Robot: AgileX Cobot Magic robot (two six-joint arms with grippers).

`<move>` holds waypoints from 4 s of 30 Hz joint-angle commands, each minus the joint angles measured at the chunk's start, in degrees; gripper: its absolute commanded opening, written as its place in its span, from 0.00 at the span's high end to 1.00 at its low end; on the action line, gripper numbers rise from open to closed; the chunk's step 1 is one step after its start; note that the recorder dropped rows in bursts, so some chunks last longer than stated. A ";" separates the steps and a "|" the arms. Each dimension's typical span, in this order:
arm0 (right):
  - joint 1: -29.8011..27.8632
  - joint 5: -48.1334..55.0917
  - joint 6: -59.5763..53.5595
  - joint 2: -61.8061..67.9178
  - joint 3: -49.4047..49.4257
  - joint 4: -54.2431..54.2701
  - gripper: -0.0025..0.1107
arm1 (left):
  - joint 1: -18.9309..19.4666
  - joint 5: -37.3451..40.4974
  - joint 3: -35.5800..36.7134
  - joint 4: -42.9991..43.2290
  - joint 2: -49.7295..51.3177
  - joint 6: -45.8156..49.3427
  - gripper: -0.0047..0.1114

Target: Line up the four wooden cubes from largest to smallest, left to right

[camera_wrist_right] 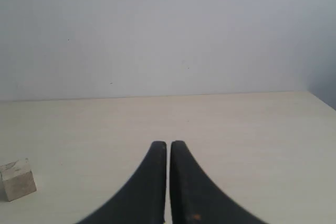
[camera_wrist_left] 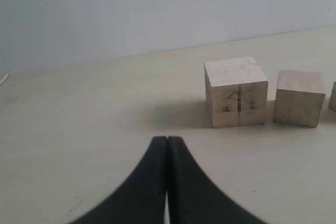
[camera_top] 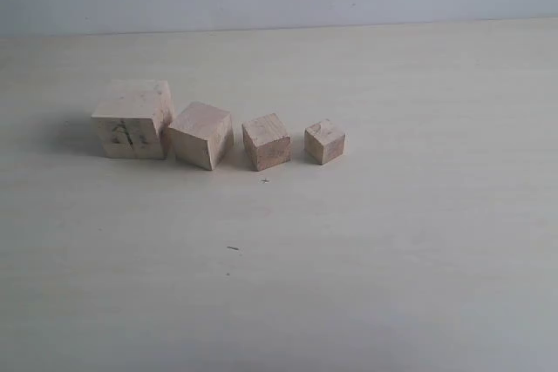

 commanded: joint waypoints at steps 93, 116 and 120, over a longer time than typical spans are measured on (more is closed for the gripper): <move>28.84 43.18 -55.44 127.53 -114.86 41.70 0.98 | 0.11 -0.31 0.01 -0.08 -0.38 0.00 0.96; 40.30 27.89 -49.24 137.83 -119.65 30.94 0.05 | 0.11 -0.22 0.01 -0.08 -0.38 0.00 0.96; 40.30 23.79 -51.98 140.40 -119.65 31.68 0.05 | 0.11 -0.22 0.01 -0.08 -0.38 0.00 0.96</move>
